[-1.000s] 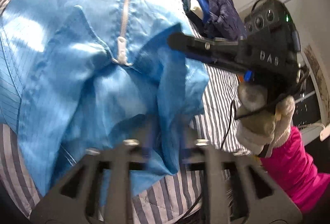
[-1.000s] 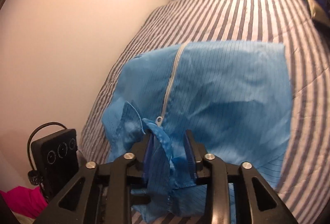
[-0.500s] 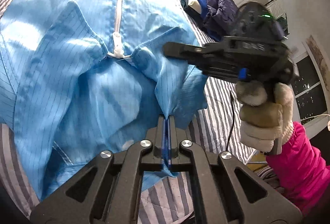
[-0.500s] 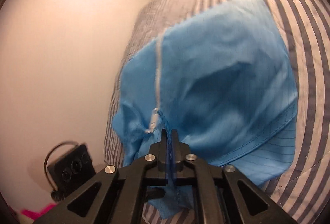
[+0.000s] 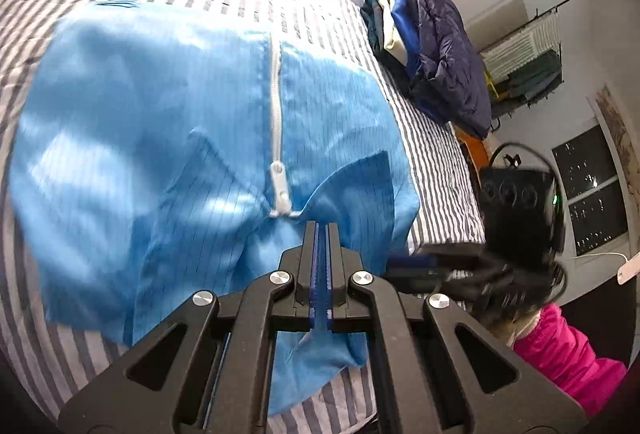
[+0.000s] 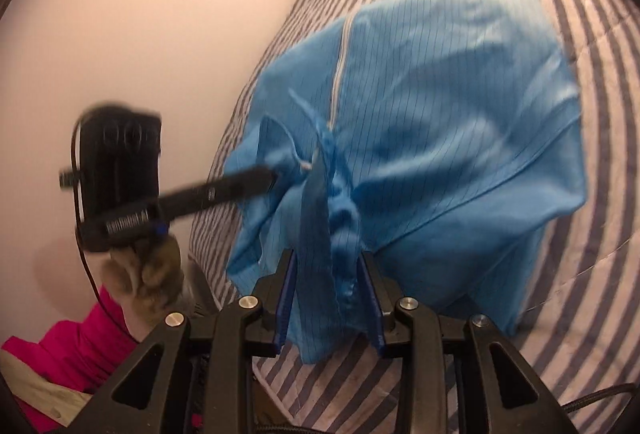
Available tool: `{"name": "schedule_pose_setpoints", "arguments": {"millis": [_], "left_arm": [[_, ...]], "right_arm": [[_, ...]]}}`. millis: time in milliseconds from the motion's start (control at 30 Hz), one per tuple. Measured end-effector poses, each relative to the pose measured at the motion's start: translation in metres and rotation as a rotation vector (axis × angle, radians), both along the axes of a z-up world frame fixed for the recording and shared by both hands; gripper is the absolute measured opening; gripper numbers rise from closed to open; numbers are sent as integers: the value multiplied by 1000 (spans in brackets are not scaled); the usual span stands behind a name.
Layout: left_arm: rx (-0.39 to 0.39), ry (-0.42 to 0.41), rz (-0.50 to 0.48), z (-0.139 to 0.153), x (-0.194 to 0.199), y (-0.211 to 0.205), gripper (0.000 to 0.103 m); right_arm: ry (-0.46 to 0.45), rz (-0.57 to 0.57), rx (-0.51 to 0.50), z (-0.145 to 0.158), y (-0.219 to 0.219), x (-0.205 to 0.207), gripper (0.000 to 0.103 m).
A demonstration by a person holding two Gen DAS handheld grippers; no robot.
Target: Fold large clothes
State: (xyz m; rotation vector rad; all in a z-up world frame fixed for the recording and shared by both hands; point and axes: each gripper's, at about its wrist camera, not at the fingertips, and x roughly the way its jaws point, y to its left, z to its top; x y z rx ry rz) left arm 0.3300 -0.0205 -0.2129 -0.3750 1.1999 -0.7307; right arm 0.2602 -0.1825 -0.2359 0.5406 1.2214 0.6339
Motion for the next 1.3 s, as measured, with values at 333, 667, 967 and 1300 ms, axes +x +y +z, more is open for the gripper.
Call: {"name": "schedule_pose_setpoints", "arguments": {"millis": [333,667,967,1300], "left_arm": [[94,16,-114,-20,23,-44,0],[116,4,-136,-25,22,-38,0],[53,-22,-106,5,-13,3,0],[54,35,-180,-21,-49,-12,36]], "right_arm": [[-8,-8,35,0,-17,-13,0],[-1,-1,-35,-7,-31,-18,2],[-66,-20,-8,17,-39,-15,32],[-108,-36,-96,23,-35,0,30]]}}
